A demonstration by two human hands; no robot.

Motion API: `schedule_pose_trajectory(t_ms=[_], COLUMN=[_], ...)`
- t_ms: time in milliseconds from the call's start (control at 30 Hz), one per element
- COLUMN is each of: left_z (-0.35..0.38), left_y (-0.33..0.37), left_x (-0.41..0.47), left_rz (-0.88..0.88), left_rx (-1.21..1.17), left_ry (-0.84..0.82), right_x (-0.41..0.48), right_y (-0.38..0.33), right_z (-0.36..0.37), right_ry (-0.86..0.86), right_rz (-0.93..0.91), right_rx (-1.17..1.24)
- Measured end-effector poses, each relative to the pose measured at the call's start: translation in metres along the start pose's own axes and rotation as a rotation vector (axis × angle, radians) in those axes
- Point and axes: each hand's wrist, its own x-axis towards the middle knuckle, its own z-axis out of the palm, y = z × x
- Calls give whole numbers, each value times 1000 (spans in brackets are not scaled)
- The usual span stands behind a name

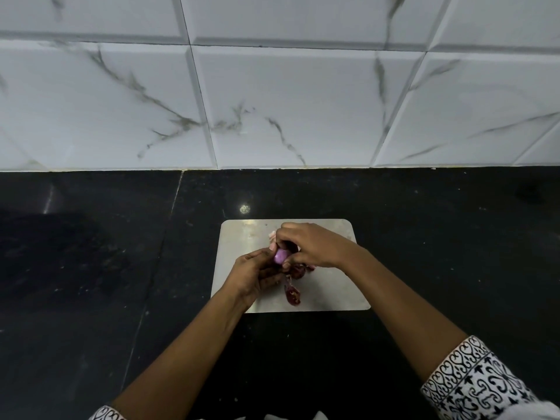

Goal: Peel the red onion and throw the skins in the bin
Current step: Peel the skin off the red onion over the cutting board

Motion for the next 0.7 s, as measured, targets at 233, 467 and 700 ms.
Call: schedule_pose_trajectory(t_ms=[233,467,700], left_z=[1,1,-6], left_y=[10,15,14], left_x=[4,5,7], left_rz=[2,18,26], left_rx=[-63,-115,-85], left_ry=[23,43,24], right_x=[0,-2,1], right_y=[-2,-11,-13], right_z=[0,17,10], right_ry=[202,483,324], right_rz=[20,-15,64], right_rx=[60,-78,-9])
